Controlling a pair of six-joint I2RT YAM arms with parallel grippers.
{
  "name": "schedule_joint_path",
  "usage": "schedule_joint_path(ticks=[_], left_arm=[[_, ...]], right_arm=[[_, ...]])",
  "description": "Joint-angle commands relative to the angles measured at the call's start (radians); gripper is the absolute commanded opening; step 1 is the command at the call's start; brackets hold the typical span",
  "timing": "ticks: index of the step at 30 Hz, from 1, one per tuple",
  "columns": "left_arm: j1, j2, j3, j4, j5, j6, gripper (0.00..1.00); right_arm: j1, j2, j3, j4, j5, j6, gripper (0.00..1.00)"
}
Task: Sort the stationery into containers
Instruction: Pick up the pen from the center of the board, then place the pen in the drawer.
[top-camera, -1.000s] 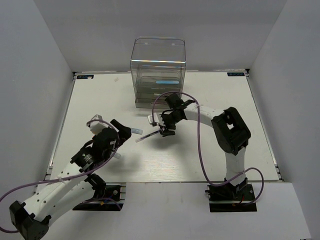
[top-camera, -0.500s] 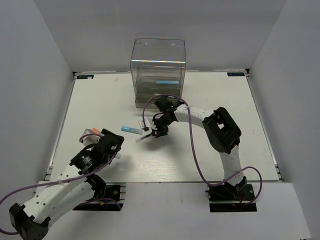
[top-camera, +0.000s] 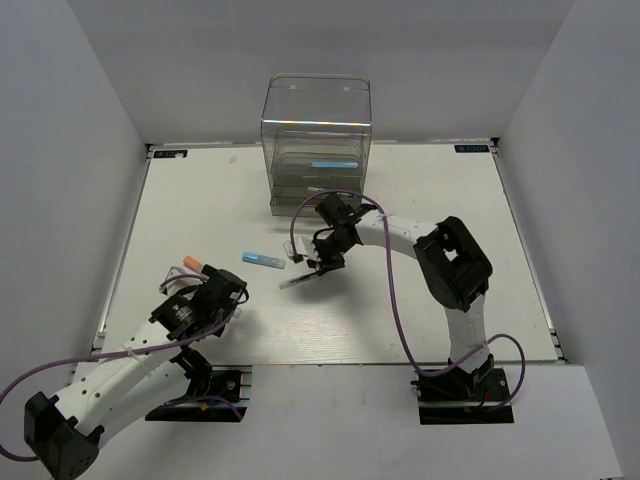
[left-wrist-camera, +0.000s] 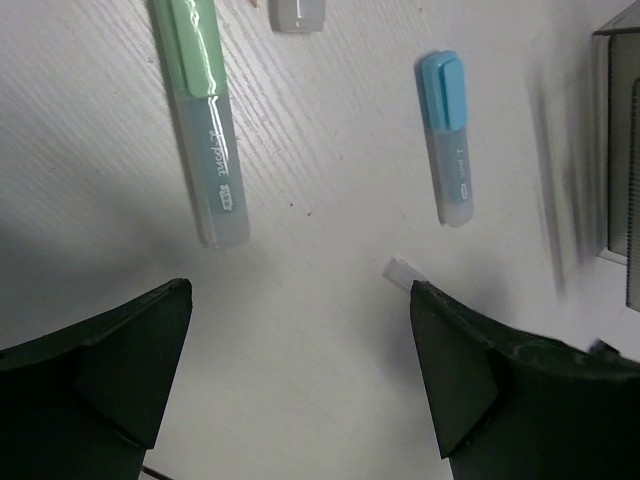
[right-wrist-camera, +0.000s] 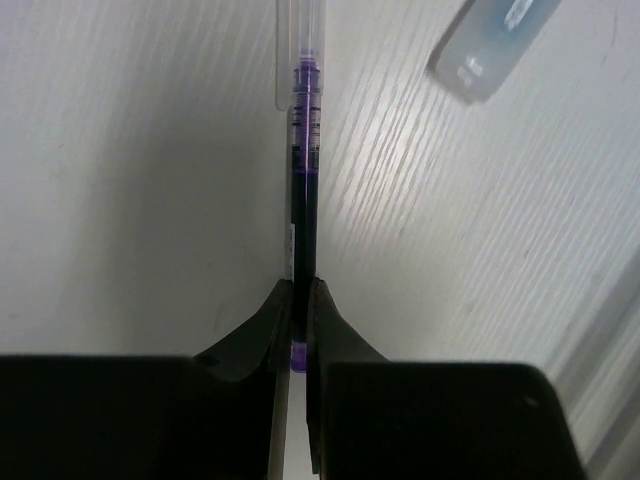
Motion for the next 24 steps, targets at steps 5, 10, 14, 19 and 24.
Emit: schedule_joint_path(ticks=[5,10,14,19,24], left_arm=[[0.002,0.068,-0.006,-0.038,-0.025,-0.043,1.00],[0.002,0.108,0.013,-0.059,-0.025,-0.043,1.00],[0.002,0.130,0.022,-0.072,-0.025,-0.043,1.00],[0.002,0.111,0.013,-0.072,-0.015,-0.043,1.00],[0.002,0.082,0.003,-0.072,-0.015,-0.052,1.00]], right_arm=[[-0.035,-0.270,-0.072,0.100,0.035,0.178,0.01],[-0.059,-0.343,-0.075,0.242,0.115,0.287,0.01],[-0.076,-0.327,-0.046,0.324,0.239,0.321,0.01],[-0.094,-0.256,0.019,0.368,0.339,0.343,0.01],[-0.120,-0.202,0.076,0.377,0.392,0.347,0.01]])
